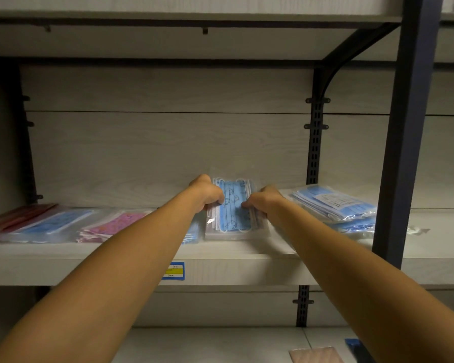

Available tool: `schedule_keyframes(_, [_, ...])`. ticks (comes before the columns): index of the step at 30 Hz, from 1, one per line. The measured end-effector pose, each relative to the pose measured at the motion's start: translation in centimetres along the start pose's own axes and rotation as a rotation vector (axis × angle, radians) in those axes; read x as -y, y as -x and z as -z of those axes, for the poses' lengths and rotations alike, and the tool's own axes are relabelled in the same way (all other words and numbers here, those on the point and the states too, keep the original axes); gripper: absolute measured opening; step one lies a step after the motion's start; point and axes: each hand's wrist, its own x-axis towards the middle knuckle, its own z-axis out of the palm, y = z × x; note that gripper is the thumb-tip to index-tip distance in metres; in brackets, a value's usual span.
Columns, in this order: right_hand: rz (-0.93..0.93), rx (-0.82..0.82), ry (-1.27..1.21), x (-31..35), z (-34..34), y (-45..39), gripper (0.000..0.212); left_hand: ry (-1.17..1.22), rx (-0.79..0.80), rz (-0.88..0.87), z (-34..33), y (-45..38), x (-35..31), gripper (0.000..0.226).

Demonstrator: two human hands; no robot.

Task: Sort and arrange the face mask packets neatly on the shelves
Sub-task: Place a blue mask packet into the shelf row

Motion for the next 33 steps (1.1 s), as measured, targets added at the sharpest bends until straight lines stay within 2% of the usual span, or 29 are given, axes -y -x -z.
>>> schedule_keyframes(5, [-0.016, 0.002, 0.104, -0.3, -0.1, 0.4, 0.019, -0.034, 0.023, 0.009, -0.2, 0.4, 0.3, 0.026])
schedule_keyframes(17, [-0.05, 0.0, 0.211, -1.0, -0.9, 0.4, 0.042, -0.102, 0.031, 0.027, -0.5, 1.7, 1.0, 0.035])
schedule_keyframes(28, [-0.029, 0.052, 0.331, -1.3, -1.6, 1.1, 0.035, -0.417, 0.044, 0.002, -0.3, 2.4, 1.1, 0.04])
schedule_keyframes(33, [-0.024, 0.052, 0.42, -1.4, -1.6, 1.3, 0.035, -0.488, 0.06, 0.009, -0.3, 2.3, 1.5, 0.053])
